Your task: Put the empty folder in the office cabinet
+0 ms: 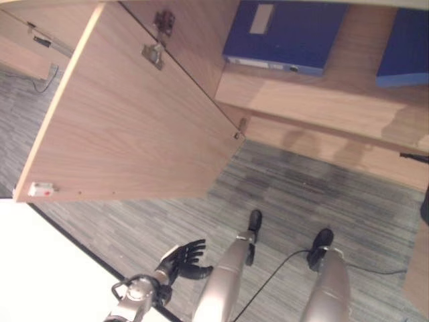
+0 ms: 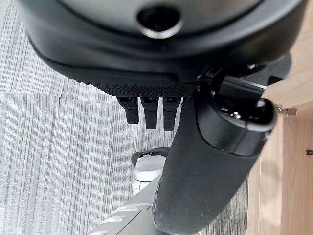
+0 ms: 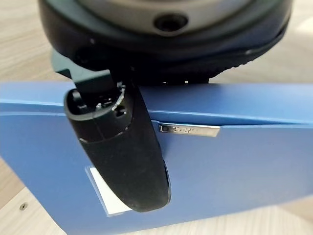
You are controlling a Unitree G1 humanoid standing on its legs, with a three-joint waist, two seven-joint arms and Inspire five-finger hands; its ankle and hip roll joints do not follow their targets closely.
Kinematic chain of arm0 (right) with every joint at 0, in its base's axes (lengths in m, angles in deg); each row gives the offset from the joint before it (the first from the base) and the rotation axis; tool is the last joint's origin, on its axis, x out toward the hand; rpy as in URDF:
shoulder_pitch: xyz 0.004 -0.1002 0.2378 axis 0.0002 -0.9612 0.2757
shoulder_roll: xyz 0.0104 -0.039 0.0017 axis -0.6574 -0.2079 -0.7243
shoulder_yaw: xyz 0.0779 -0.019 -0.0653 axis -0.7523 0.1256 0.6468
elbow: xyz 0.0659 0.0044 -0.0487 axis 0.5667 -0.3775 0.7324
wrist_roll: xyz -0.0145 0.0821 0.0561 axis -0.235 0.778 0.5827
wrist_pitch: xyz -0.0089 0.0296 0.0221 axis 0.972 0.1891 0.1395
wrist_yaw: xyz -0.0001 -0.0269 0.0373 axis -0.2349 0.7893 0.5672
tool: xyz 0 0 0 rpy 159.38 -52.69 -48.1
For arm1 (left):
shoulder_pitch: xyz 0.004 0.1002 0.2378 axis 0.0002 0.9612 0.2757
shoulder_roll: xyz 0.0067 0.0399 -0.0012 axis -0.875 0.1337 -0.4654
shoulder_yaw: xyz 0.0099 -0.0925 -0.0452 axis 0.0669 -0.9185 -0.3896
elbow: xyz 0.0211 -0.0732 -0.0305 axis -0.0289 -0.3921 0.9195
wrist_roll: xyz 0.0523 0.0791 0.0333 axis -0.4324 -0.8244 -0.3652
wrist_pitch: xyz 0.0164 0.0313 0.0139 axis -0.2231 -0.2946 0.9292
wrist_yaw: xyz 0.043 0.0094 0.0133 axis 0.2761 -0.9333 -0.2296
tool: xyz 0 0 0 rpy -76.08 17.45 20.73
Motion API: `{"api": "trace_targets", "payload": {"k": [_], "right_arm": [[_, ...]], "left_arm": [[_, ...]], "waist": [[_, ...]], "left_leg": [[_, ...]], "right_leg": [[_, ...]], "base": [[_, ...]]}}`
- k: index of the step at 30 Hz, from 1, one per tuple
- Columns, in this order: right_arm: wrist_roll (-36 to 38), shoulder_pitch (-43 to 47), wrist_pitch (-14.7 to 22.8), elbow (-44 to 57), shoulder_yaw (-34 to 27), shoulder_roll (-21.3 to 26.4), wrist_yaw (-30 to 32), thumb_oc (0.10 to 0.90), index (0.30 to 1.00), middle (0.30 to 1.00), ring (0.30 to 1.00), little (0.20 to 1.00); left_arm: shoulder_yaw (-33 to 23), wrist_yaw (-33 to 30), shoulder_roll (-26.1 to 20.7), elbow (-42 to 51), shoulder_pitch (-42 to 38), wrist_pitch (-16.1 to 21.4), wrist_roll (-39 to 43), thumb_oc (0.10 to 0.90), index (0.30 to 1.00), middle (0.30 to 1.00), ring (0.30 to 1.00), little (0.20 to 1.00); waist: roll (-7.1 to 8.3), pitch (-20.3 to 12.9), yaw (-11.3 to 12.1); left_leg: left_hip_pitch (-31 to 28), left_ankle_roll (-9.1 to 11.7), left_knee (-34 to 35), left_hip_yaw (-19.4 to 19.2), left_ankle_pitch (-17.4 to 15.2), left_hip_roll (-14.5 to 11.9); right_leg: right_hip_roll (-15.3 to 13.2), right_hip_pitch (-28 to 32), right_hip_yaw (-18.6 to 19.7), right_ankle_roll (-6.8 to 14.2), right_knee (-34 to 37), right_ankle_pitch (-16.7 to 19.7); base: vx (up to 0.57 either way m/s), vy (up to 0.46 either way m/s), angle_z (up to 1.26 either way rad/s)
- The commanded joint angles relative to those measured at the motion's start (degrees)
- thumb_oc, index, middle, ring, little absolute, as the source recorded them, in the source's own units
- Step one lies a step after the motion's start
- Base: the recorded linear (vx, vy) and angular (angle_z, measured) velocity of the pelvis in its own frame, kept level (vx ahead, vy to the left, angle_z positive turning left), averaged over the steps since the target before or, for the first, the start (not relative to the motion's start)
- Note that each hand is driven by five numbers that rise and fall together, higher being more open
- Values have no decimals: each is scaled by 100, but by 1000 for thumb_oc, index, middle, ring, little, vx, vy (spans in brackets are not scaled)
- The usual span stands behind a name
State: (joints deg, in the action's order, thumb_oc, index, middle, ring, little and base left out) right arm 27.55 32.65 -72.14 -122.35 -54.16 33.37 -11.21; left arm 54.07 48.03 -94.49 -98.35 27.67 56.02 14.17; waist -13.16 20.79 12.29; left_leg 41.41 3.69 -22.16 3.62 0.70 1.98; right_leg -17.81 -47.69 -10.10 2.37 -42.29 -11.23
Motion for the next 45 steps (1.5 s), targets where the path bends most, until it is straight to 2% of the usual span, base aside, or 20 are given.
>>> {"api": "trace_targets", "payload": {"k": [1,7,13,15,16,22,30,37,41,42,44,45], "right_arm": [[-252,399,317,573,380,292,-197,400,300,300,300,300],[-114,230,434,604,123,112,-119,400,300,300,300,300],[-84,229,399,589,78,219,-99,402,302,302,302,302],[-116,252,358,548,118,269,-73,684,726,726,726,726],[-118,263,351,536,124,277,-73,800,900,900,900,900],[-515,484,-106,132,418,367,268,800,900,900,900,900],[-647,906,-318,76,653,343,620,800,900,900,900,900],[-859,1294,-734,-203,1148,546,570,800,900,900,900,900],[-880,1181,-850,-414,1059,547,622,800,900,900,900,900],[-810,1076,-874,-458,957,463,618,800,900,900,900,900],[-794,991,-905,-449,883,402,623,800,900,900,900,900],[-783,935,-919,-470,830,371,622,800,900,900,900,900]], "left_arm": [[31,-96,-508,-25,299,131,63,800,900,900,900,900],[10,-168,-518,-11,353,168,50,800,900,900,900,900],[19,-103,-559,-19,422,142,30,800,900,900,900,900],[36,-93,-572,-22,415,133,17,800,900,900,900,900],[39,-94,-572,-22,413,133,15,800,900,900,900,900],[51,-181,-645,-79,328,90,-38,800,900,900,900,900],[38,-356,-760,-266,293,81,-126,800,900,900,900,900],[67,-286,-745,-315,325,31,-128,800,900,900,900,900],[51,-303,-658,-368,283,-13,-158,800,900,900,900,900],[7,-339,-628,-402,262,-16,-111,800,900,900,900,900],[-18,-354,-587,-425,243,-28,-89,800,900,900,900,900],[-39,-362,-542,-435,226,-31,-68,800,900,900,900,900]], "waist": [[-110,-245,-10],[-192,-263,-1],[-218,-292,12],[-195,-304,1],[-198,-301,0],[-63,-285,-87],[159,-296,-155],[195,-335,-136],[170,-338,-113],[134,-293,-72],[153,-325,-90],[141,-313,-78]], "left_leg": [[-224,142,-376,71,-1016,-164],[-286,151,-188,42,-949,-142],[-432,168,-11,110,-897,-126],[-481,176,29,120,-889,-109],[-488,177,36,123,-885,-108],[-674,180,240,154,-847,-138],[-878,209,530,182,-755,-136],[-1045,234,848,177,-617,-139],[-1138,221,943,190,-577,-124],[-1140,197,983,162,-418,-140],[-1227,210,1024,206,-545,-136],[-1226,204,1047,203,-497,-139]], "right_leg": [[403,312,188,307,-302,-1024],[411,299,208,325,-274,-1060],[378,428,160,353,-227,-1057],[376,478,137,357,-205,-1049],[375,485,134,358,-201,-1049],[410,649,75,337,-85,-1020],[474,916,-15,303,241,-933],[490,1062,-44,298,494,-815],[501,1185,-60,297,584,-788],[494,1203,-160,283,678,-584],[527,1299,-87,312,703,-730],[526,1304,-102,306,740,-672]], "base": [[0,0,0],[0,5,-2],[1,-1,-1],[0,0,0],[16,-9,5],[7,-1,4],[-1,-4,1],[0,0,0],[-28,12,-1],[-31,12,-1],[37,-16,0],[-79,21,-2]]}}
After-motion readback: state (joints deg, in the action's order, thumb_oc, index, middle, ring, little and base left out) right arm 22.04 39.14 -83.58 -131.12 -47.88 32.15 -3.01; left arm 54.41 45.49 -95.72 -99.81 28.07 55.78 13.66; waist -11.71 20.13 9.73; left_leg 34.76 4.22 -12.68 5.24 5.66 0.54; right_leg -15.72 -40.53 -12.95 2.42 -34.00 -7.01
